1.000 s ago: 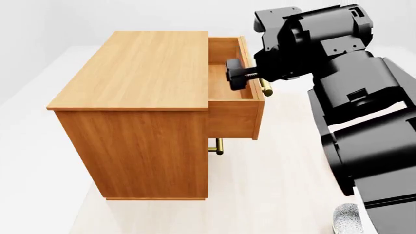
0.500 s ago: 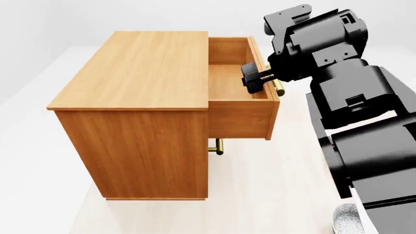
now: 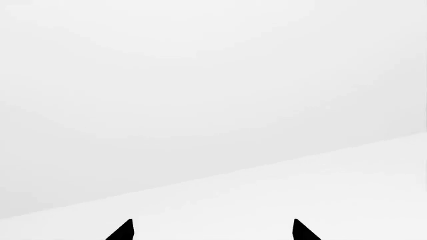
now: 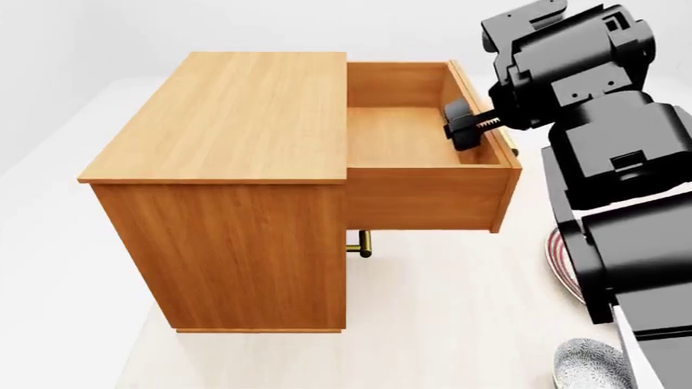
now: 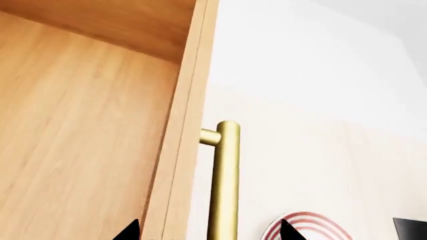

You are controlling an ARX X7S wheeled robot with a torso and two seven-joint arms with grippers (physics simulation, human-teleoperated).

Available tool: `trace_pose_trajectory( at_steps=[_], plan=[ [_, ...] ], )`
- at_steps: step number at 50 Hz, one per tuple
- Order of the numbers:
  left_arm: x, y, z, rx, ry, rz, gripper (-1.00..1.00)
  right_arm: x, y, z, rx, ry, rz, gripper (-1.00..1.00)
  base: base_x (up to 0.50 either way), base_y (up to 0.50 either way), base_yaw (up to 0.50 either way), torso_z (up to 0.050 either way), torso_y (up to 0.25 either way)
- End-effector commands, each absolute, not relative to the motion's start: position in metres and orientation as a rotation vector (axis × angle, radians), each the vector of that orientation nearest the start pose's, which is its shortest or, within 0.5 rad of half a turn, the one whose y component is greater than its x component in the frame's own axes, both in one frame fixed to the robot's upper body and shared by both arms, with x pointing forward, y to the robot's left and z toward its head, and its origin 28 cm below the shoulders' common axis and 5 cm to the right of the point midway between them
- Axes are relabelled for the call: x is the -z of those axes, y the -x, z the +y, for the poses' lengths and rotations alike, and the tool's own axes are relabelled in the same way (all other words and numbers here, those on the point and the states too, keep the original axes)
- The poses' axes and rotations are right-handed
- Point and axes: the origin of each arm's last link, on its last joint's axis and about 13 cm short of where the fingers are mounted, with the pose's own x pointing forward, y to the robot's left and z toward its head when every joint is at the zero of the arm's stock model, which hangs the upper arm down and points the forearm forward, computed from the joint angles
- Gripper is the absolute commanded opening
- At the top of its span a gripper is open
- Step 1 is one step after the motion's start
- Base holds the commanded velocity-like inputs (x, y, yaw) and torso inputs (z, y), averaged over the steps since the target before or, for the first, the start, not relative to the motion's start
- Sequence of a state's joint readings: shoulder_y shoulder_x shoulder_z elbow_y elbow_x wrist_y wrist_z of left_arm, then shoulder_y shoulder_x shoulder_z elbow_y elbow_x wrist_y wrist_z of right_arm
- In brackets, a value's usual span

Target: Open the top drawer of the cabinet and put the bowl in it.

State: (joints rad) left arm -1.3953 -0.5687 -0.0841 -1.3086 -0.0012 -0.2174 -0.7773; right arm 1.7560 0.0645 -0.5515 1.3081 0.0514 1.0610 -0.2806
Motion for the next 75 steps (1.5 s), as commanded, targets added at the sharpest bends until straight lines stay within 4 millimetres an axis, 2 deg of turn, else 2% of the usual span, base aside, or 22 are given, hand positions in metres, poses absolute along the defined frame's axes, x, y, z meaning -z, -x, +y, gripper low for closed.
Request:
trace_pose_trajectory(
  at_steps=[1, 13, 31, 34, 39, 44, 54, 58, 62, 64, 65, 69, 71, 75],
  plan=[
    [-0.219, -0.366, 0.443, -1.349, -0.020, 0.110, 1.00, -0.323, -0.397, -0.166, 0.133, 0.366, 0.670, 1.00, 0.00, 0.00, 0.00, 0.000, 0.000],
    [-0.219, -0.366, 0.443, -1.349, -0.012, 0.112, 1.00, -0.307, -0.396, -0.181, 0.206, 0.417, 0.725, 1.00, 0.00, 0.00, 0.00, 0.000, 0.000],
    [-0.219, -0.366, 0.443, -1.346, -0.010, 0.110, 1.00, -0.319, -0.388, -0.204, 0.325, 0.440, 0.724, 1.00, 0.00, 0.00, 0.00, 0.000, 0.000],
    [-0.219, -0.366, 0.443, -1.347, -0.012, 0.110, 1.00, -0.325, -0.390, -0.202, 0.273, 0.361, 0.665, 1.00, 0.00, 0.00, 0.00, 0.000, 0.000],
    [-0.218, -0.366, 0.442, -1.346, -0.014, 0.109, 1.00, -0.353, -0.391, -0.200, 0.152, 0.182, 0.490, 1.00, 0.00, 0.00, 0.00, 0.000, 0.000],
    [-0.218, -0.366, 0.442, -1.344, -0.012, 0.109, 1.00, -0.381, -0.384, -0.203, 0.098, 0.117, 0.390, 1.00, 0.00, 0.00, 0.00, 0.000, 0.000],
    [-0.219, -0.366, 0.443, -1.347, -0.013, 0.109, 1.00, -0.396, -0.340, -0.207, 0.105, 0.159, 0.330, 1.00, 0.00, 0.00, 0.00, 0.000, 0.000],
    [-0.219, -0.366, 0.443, -1.339, -0.013, 0.105, 1.00, -0.398, -0.310, -0.209, 0.045, 0.171, 0.282, 1.00, 0.00, 0.00, 0.00, 0.000, 0.000],
    [-0.219, -0.367, 0.442, -1.335, -0.009, 0.104, 1.00, -0.398, -0.275, -0.221, 0.178, 0.232, 0.217, 1.00, 0.00, 0.00, 0.00, 0.000, 0.000],
    [-0.219, -0.367, 0.442, -1.335, -0.009, 0.104, 1.00, -0.395, -0.254, -0.214, 0.047, 0.273, 0.191, 1.00, 0.00, 0.00, 0.00, 0.000, 0.000],
    [-0.219, -0.367, 0.442, -1.335, -0.010, 0.104, 1.00, -0.394, -0.246, -0.215, 0.052, 0.307, 0.187, 1.00, 0.00, 0.00, 0.00, 0.000, 0.000],
    [-0.219, -0.366, 0.442, -1.335, -0.010, 0.103, 1.00, -0.383, -0.212, -0.228, 0.029, 0.288, 0.294, 1.00, 0.00, 0.00, 0.00, 0.000, 0.000],
    [-0.219, -0.366, 0.442, -1.337, -0.011, 0.102, 1.00, -0.376, -0.195, -0.238, 0.018, 0.197, 0.388, 1.00, 0.00, 0.00, 0.00, 0.000, 0.000],
    [-0.218, -0.366, 0.442, -1.343, -0.012, 0.100, 1.00, -0.361, -0.170, -0.256, 0.044, 0.136, 0.500, 1.00, 0.00, 0.00, 0.00, 0.000, 0.000]
  ],
)
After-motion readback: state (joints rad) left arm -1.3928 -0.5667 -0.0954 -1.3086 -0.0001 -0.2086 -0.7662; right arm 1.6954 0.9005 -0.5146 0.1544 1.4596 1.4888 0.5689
